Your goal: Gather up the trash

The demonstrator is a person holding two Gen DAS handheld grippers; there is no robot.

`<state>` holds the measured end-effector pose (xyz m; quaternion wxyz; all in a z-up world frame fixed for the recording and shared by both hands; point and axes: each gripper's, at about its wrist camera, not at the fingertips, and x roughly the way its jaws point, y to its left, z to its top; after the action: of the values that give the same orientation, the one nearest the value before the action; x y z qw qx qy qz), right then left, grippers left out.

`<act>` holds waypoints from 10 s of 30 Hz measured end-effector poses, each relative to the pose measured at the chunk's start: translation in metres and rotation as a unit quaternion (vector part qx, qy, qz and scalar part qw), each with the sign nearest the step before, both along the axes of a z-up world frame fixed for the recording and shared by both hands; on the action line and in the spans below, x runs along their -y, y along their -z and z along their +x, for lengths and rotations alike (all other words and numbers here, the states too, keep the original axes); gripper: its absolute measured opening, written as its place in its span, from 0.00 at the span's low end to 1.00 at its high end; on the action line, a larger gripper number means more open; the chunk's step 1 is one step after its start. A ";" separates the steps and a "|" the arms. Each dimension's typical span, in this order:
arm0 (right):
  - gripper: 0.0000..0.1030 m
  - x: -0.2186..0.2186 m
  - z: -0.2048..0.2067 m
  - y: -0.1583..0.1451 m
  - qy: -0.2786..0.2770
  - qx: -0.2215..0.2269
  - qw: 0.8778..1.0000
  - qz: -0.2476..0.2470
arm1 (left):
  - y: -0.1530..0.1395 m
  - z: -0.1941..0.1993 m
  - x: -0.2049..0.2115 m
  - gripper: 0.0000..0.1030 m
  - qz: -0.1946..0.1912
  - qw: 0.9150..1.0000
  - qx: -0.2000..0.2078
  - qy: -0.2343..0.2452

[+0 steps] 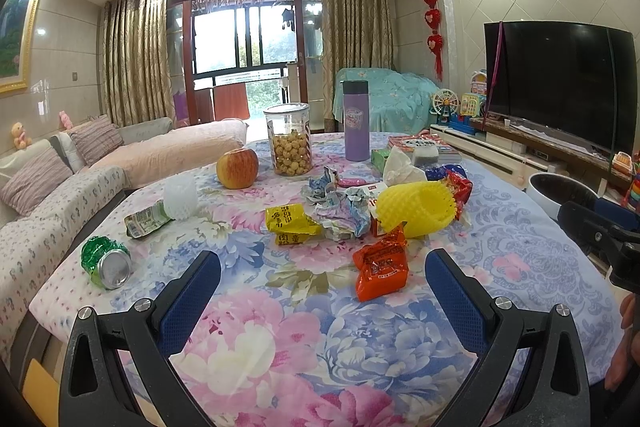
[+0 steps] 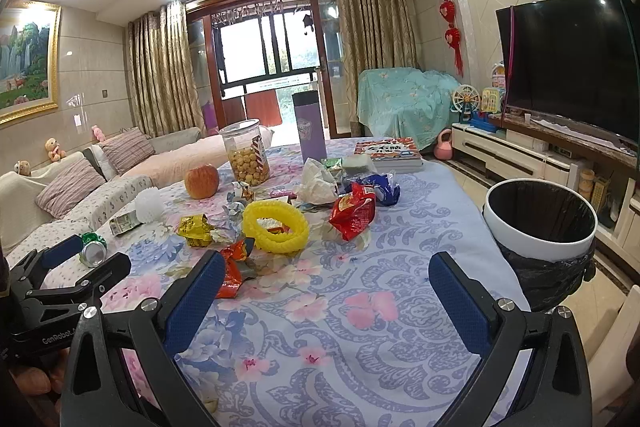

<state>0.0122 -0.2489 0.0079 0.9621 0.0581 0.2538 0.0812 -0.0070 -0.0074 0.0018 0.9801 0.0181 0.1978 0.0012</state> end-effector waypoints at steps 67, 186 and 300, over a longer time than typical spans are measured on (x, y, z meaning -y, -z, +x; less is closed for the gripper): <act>0.08 0.051 0.124 0.079 -0.076 -0.184 0.964 0.178 | 0.053 0.165 0.038 0.06 -0.019 0.974 -0.190 0.123; 0.80 0.179 0.102 0.053 0.084 -0.158 0.974 0.137 | 0.047 0.189 0.143 0.61 -0.032 0.960 -0.195 0.200; 0.29 0.227 0.084 0.049 0.130 -0.139 0.974 0.125 | 0.017 0.202 0.245 0.09 -0.053 0.935 -0.199 0.290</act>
<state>0.0962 -0.4757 -0.0415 0.9049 0.2212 0.3629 -0.0220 0.1946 -0.2528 -0.0154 0.8779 0.0221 0.3749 -0.2971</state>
